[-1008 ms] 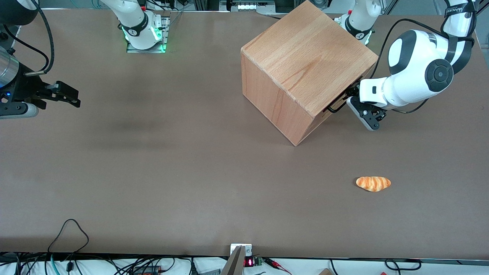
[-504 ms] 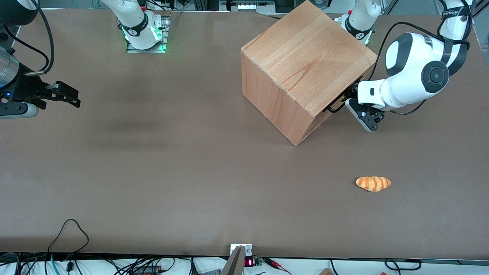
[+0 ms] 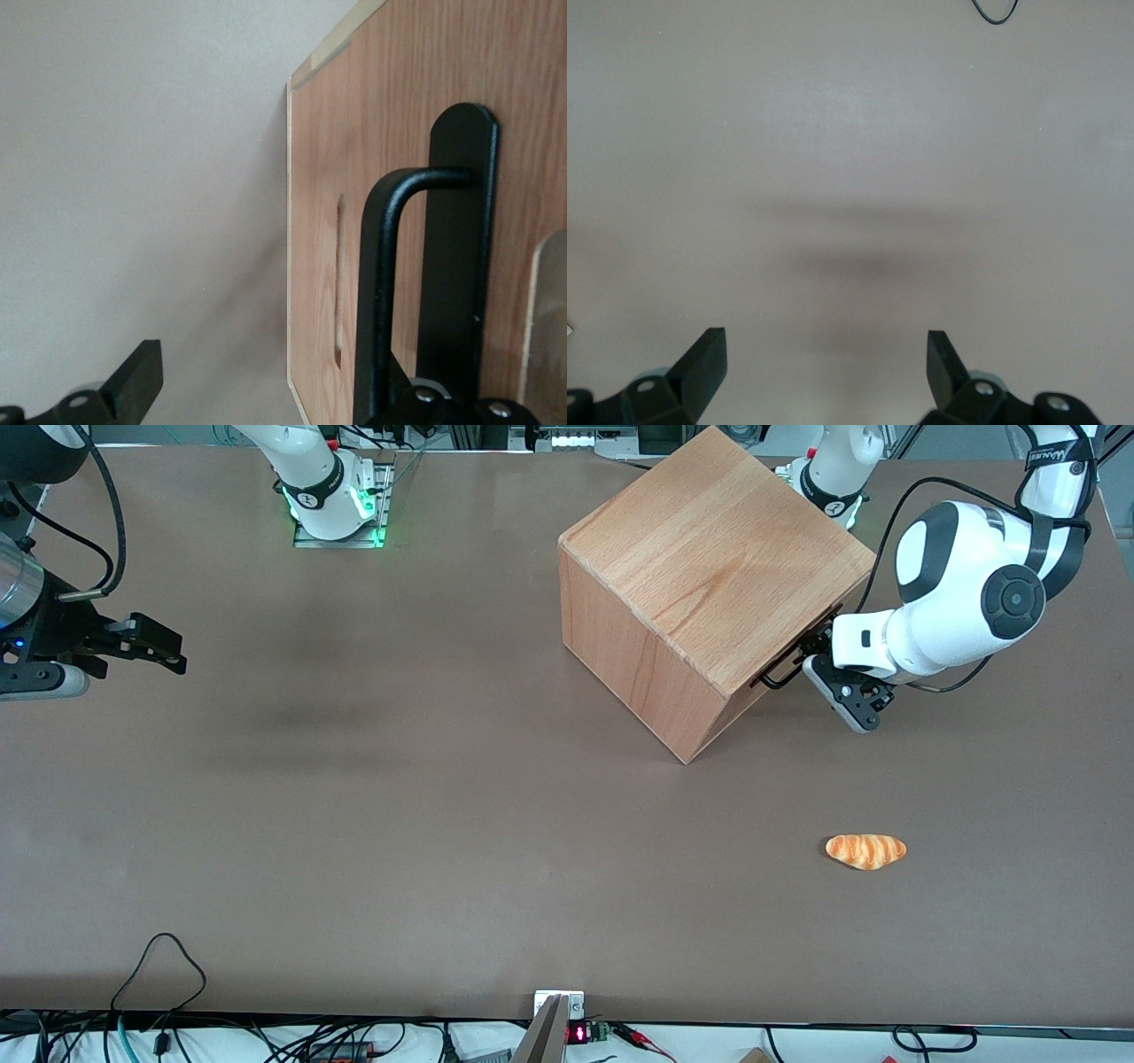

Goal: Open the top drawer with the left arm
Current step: 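Pull the handle away from the cabinet with the left gripper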

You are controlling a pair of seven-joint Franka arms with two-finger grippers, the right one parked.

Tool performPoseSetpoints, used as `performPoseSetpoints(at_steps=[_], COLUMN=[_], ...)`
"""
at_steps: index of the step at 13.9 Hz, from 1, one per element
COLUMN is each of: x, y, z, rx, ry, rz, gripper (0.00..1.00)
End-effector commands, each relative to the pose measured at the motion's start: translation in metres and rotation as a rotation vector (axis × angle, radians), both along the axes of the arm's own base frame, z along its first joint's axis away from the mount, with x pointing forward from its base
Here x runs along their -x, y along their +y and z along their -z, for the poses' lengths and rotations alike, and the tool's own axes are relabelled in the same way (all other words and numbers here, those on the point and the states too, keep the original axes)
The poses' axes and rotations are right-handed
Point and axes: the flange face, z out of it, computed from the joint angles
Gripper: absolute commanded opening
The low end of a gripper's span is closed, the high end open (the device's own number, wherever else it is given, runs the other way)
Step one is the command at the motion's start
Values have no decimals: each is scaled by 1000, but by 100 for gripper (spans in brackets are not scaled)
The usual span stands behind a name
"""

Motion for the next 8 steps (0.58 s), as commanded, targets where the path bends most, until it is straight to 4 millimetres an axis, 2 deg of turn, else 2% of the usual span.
performPoseSetpoints(at_steps=[1, 3, 8], x=[-24, -30, -54], y=[8, 12, 60], z=[15, 14, 18], rx=[19, 17, -5], ry=[-135, -175, -289], rz=[-53, -66, -173], gripper=[100, 100, 100])
